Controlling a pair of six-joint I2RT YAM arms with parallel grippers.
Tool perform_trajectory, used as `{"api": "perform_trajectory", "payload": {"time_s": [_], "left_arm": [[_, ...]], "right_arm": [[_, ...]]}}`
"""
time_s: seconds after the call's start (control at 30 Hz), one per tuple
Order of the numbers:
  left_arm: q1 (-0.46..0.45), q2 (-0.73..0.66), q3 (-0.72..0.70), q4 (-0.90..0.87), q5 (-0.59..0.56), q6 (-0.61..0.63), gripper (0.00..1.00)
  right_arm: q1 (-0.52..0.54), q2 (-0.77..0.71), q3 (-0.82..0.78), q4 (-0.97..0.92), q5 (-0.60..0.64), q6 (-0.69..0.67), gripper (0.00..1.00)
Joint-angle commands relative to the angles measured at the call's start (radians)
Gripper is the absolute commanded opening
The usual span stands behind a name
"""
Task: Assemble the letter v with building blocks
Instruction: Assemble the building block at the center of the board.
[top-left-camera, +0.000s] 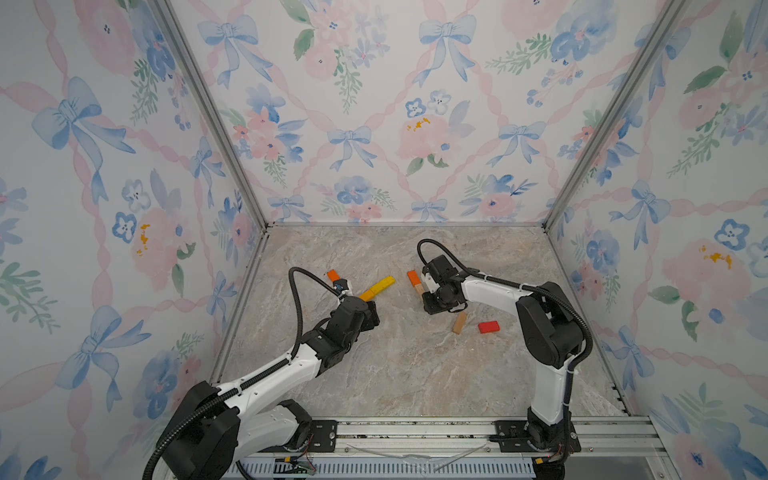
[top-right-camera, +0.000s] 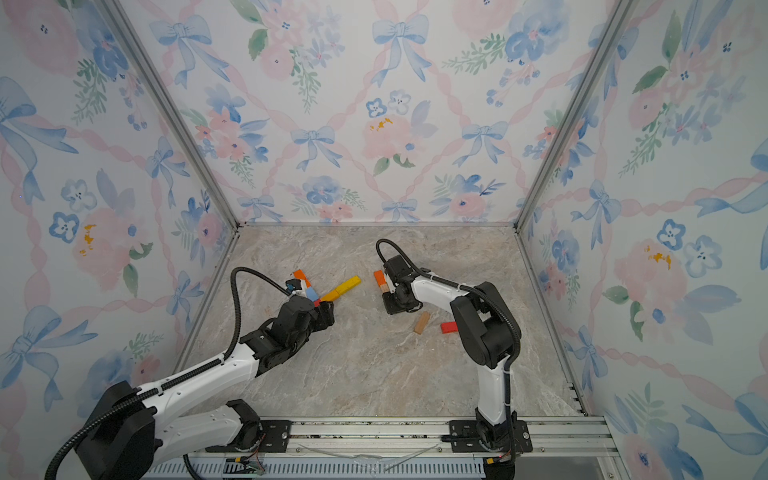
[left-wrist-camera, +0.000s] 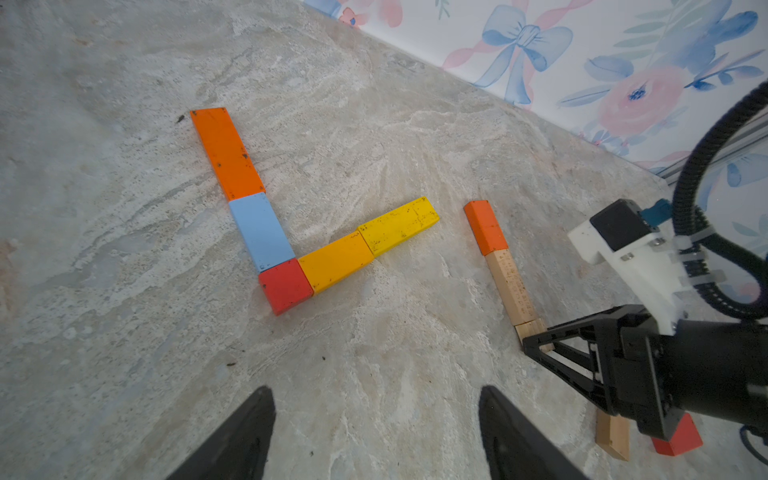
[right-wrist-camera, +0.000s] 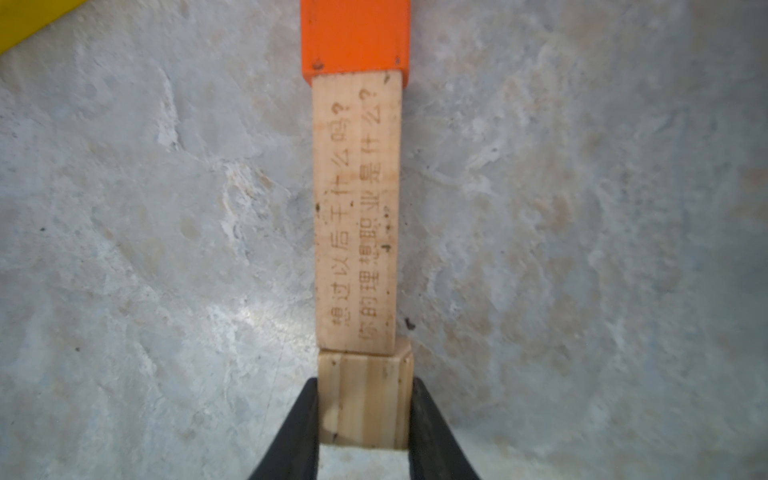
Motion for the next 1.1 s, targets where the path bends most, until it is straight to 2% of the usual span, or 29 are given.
{"api": "perform_trajectory", "payload": {"time_s": [0.0,0.33,0.43,0.73,0.93,1.07], "left_arm": [[0.009,0.009,-0.012,0.015,0.008,-0.013,0.8],[0.011,0.017,-0.009,0.017,0.014,-0.013,0.8],[0.012,0.018,-0.009,0.017,0.017,-0.013,0.79],[0.013,0.007,-0.009,0.012,0.02,-0.013,0.79],[0.015,0.002,-0.009,0.01,0.027,-0.016,0.79],[0.012,0.002,-0.011,0.016,0.03,-0.02,0.79]], "right_arm": [[0.01,0.028,0.014,-0.03,-0.014,0.011,0.35],[0.011,0.031,0.024,-0.034,-0.011,0.01,0.49],[0.009,0.025,0.027,-0.038,-0.009,0.008,0.57],[-0.011,-0.083,0.033,-0.073,0.017,-0.006,0.73],[-0.03,-0.224,-0.015,-0.057,0.014,0.005,0.76],[-0.041,-0.316,-0.084,-0.019,0.0,0.04,0.71]]}}
